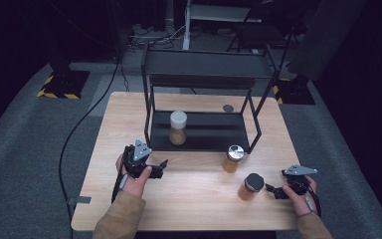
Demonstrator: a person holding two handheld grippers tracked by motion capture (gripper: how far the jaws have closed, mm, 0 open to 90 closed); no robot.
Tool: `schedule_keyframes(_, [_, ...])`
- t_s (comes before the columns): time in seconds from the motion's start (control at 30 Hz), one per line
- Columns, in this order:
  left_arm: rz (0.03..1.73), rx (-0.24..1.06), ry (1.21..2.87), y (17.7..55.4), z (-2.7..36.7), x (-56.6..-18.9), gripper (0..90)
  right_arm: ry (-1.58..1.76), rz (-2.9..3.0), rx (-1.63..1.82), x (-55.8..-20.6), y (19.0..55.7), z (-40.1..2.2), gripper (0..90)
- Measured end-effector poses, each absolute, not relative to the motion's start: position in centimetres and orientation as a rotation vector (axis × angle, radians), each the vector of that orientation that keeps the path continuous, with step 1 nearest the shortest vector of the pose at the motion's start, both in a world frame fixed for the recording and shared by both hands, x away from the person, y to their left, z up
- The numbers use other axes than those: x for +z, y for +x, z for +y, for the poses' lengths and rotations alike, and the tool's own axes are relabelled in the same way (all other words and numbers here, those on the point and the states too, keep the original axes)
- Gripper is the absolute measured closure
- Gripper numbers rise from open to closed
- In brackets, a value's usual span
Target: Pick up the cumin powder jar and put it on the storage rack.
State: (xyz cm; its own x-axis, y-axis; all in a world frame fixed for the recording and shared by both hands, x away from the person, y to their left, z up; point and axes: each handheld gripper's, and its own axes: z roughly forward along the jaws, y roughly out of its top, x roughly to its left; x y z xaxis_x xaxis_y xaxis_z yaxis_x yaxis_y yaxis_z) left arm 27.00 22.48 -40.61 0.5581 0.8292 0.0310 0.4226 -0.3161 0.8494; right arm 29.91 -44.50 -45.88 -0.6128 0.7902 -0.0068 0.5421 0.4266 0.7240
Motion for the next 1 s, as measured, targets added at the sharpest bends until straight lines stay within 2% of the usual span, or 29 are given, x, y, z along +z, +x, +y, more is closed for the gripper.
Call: schedule_keyframes(1.0, [1.107,0.487,2.015,26.4,22.5,-46.0,3.5,1.151,2.332,0.994,-45.9,29.8,-44.3,0.0])
